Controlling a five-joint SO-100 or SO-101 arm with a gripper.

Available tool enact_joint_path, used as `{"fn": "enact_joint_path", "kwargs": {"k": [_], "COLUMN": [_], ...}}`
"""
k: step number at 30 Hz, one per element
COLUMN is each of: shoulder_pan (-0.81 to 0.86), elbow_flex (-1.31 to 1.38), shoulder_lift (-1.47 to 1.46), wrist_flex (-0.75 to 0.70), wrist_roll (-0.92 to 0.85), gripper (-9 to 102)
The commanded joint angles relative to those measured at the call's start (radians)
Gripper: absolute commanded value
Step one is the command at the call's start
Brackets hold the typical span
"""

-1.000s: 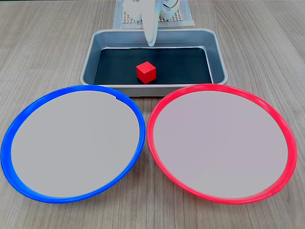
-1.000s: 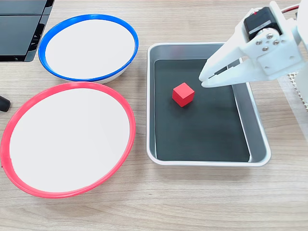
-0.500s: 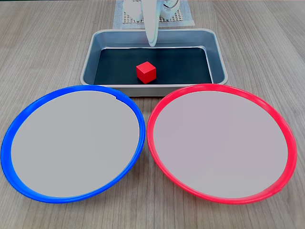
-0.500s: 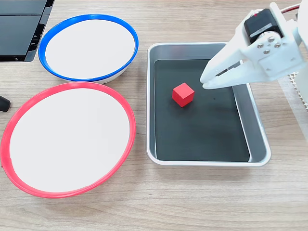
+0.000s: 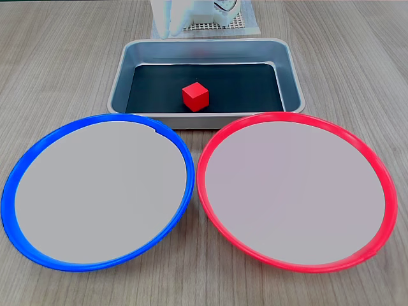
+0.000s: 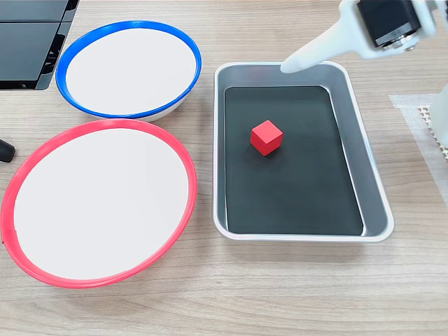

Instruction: Move a red block from tray to red dish

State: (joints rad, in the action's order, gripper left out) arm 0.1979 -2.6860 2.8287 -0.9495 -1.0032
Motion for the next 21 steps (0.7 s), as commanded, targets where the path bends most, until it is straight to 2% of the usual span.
{"fn": "enact_joint_path", "kwargs": {"k": [1,4,8,14,21], "shoulder_pan": [-0.035,-0.086,-0.115,-0.095,-0.072], "elbow_flex": [0.156,0.307,0.437,0.574,0.663], "shoulder_lift": [-0.225,-0.437,-0.658,-0.93,-1.112], "wrist_flex": [-0.044,-0.13,-0.164,-0.19,-0.201], "wrist_roll": [0.054,0.169,0.238,0.23,0.199], "gripper": [15,22,23,23,23]}}
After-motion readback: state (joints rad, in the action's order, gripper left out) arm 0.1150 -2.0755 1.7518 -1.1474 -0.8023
